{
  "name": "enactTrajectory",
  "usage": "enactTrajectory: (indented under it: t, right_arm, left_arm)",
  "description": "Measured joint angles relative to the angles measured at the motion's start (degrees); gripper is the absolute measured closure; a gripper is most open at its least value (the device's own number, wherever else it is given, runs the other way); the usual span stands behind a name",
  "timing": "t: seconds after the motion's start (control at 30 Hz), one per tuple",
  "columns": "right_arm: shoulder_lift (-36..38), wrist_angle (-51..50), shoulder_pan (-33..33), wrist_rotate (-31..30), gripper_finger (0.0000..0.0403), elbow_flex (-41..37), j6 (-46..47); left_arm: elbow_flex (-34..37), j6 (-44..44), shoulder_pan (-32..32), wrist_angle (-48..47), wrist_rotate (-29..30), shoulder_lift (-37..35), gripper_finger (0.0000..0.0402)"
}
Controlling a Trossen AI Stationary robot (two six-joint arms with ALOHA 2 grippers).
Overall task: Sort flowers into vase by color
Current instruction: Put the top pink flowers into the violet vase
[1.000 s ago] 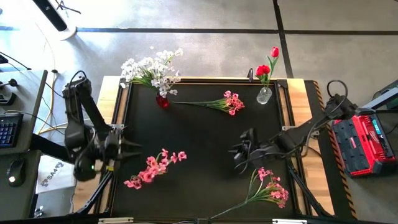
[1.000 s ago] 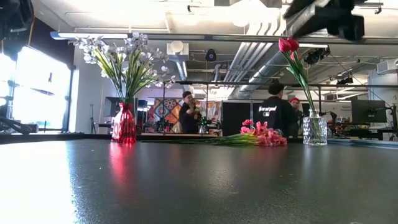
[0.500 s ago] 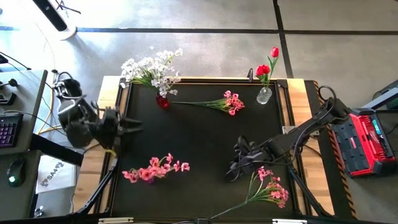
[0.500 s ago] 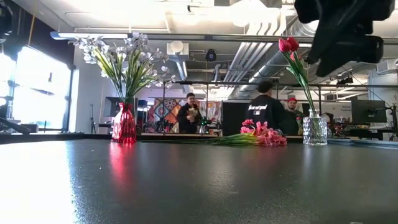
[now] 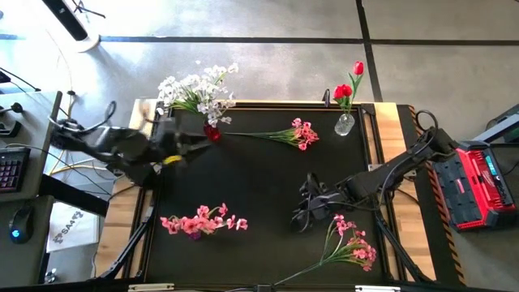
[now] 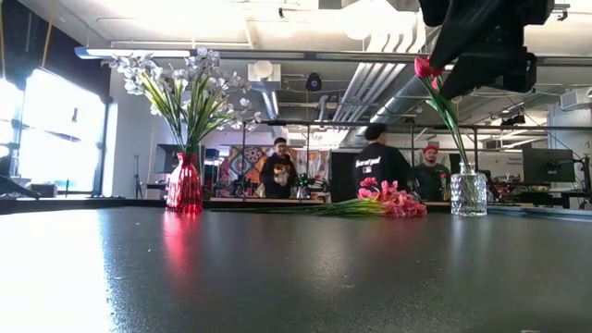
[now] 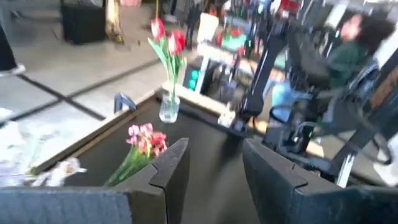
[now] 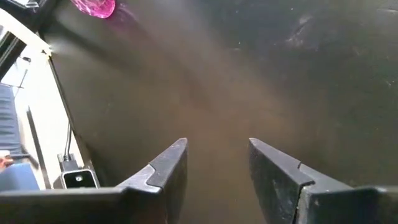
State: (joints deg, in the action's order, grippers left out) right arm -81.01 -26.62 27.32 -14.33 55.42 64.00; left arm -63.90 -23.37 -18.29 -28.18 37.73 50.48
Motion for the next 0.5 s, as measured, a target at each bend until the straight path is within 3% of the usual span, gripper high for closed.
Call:
enactTrajectory:
  t: [0.27, 0.5]
  right_arm:
    - [0.00, -1.78, -0.03, 5.32, 0.0249, 0.00, -6.04]
    - [0.02, -9.57, -0.01, 6.36, 0.0249, 0.00, -6.48]
  left_arm:
    - [0.04, 1.68, 15.63, 7.03, -18.39, 11.57, 0.0257]
    - [0.04, 2.64, 23.52, 13.08, -27.42, 21.59, 0.0226]
